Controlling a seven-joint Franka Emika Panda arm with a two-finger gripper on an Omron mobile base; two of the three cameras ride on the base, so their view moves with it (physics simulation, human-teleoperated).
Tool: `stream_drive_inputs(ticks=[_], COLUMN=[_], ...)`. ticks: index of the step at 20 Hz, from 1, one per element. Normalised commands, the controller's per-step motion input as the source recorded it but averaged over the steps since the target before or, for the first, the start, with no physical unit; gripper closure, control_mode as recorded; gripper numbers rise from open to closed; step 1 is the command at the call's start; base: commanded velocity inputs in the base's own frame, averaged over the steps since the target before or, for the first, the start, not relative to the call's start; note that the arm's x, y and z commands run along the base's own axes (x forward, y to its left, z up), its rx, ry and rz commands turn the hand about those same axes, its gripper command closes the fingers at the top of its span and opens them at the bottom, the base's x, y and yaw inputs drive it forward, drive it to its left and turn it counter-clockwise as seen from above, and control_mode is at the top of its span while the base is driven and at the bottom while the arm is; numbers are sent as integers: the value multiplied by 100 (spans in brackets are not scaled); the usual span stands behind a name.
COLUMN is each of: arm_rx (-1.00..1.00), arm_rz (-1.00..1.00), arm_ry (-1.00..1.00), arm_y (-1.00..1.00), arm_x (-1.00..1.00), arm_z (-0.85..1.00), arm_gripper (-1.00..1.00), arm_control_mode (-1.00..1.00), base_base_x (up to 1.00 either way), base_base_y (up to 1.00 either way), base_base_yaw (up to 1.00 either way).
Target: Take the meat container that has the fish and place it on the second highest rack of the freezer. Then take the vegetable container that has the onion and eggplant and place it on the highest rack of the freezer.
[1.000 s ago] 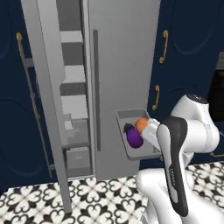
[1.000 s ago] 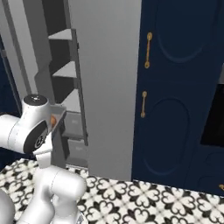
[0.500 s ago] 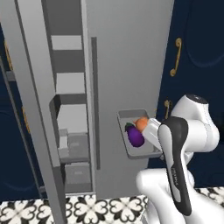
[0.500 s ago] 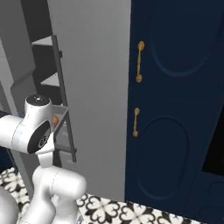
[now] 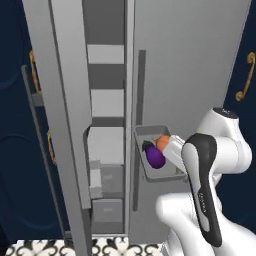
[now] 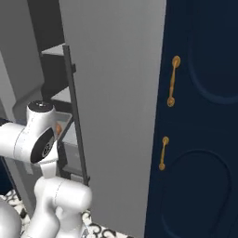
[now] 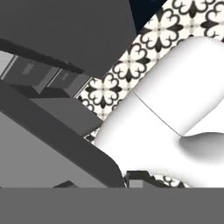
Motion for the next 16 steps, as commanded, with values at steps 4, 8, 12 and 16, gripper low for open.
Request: stream_drive_inputs(ticks=[4,8,12,16], arm_rx=[0,0,0,0], arm_rz=[0,0,0,0], arm_ry=[0,0,0,0], arm_y=[0,0,0,0], arm_x=[0,0,0,0], arm_z=[0,0,0,0], arm_gripper=[100,100,100,100], arm_control_mode=[100,100,100,100], base_base_x=[51,82,25,9], base_base_y=[47,9,50,71], base_base_yaw=[2,0,0,-1])
